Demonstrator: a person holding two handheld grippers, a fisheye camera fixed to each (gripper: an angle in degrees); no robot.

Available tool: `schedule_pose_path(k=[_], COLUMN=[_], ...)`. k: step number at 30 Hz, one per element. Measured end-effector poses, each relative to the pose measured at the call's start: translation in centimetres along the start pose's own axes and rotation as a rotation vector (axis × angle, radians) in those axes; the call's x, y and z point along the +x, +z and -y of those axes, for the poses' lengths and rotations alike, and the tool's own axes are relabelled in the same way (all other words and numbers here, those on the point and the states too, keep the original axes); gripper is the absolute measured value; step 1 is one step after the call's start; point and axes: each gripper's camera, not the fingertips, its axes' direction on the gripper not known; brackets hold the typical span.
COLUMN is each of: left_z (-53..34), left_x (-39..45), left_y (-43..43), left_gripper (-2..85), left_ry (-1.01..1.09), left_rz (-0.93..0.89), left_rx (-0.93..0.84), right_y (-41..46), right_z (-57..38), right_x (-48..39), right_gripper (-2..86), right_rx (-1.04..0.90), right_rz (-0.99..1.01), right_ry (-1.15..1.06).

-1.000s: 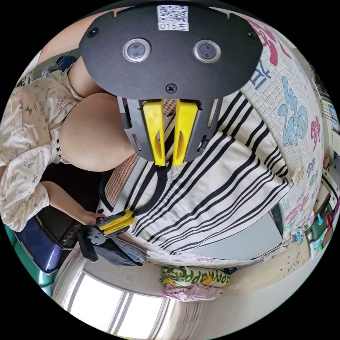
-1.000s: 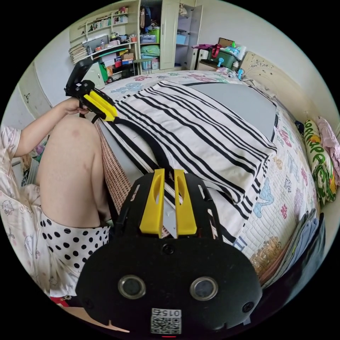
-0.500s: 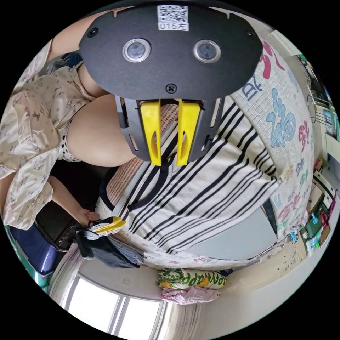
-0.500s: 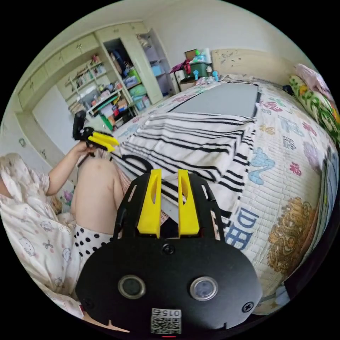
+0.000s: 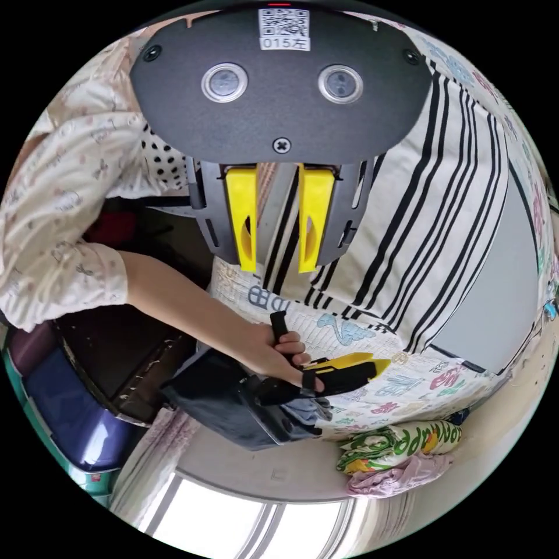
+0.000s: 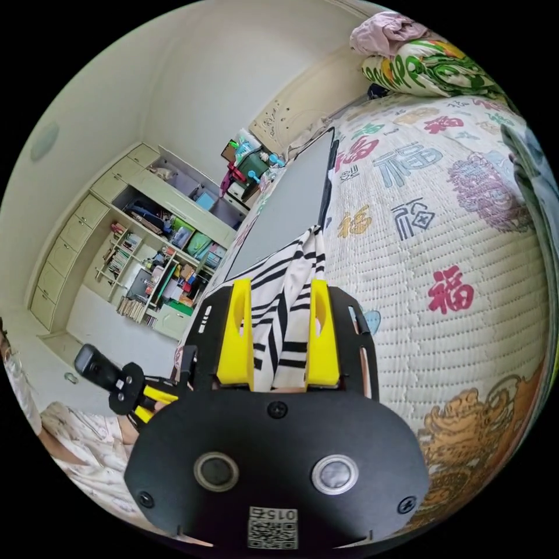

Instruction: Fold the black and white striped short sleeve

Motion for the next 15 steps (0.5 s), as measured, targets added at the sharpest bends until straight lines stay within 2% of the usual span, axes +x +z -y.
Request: schedule_pose_path(k=[3,7,10,15], left_z=[0.9,0.4,0.4,-0.1], left_x=[-0.1,1.3,1.0,0.5], left_y=[2.0,2.9,3.6,2.9], left_gripper=[11.3,9.3,8.2,9.9], left_ry=[-0.037,0.000,-0.004,0.002], left_rz=[0.188,0.275,0.280,0.230], left_rx=[-0.029,-0.021,-0.024,-0.022], right_y=[2.2,5.0,7.0,6.0], right_z=[3.3,6.6,8.3,9.1], right_x=[-1.4,-2.8,-4.1,-6.6], right_gripper=[13.0,4.3,2.6,2.5], right_rx=[-0.016,-0.046,-0.111,-0.100], right_rz=[-0.026,-0.047,-0.156,-0.234], right_ry=[0.033,0.054,0.016,0.011])
